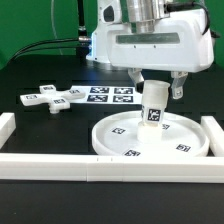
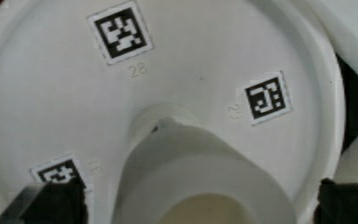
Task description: Assemble round table
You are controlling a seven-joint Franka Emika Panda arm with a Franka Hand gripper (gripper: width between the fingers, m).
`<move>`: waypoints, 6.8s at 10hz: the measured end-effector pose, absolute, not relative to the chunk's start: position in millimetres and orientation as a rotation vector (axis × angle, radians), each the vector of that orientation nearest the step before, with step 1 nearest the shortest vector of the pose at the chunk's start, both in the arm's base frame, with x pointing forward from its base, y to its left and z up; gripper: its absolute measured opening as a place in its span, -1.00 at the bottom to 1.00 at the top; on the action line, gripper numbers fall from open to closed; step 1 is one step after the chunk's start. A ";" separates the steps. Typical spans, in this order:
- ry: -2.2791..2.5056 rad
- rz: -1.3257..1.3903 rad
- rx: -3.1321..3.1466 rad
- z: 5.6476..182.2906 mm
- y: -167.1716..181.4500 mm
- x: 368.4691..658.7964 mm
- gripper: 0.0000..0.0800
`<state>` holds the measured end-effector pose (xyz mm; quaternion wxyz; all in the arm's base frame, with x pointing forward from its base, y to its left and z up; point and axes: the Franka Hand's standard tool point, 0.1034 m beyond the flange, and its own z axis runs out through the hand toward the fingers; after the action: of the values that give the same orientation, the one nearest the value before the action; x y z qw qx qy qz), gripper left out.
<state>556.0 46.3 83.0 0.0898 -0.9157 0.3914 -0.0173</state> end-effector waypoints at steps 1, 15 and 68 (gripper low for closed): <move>1.050 -0.062 -2.770 82.9 46.6 556.0 0.62; -1.058 -0.160 -2.942 85.4 51.1 565.7 0.62; 1.720 -0.038 -2.403 69.4 39.9 546.8 0.59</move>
Offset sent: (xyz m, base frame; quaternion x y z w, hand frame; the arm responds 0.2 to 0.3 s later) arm 0.0037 -0.0047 0.0027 -0.0486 -0.0002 -0.2689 0.9619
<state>546.8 39.9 69.4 0.0931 -0.8096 0.5795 -0.0129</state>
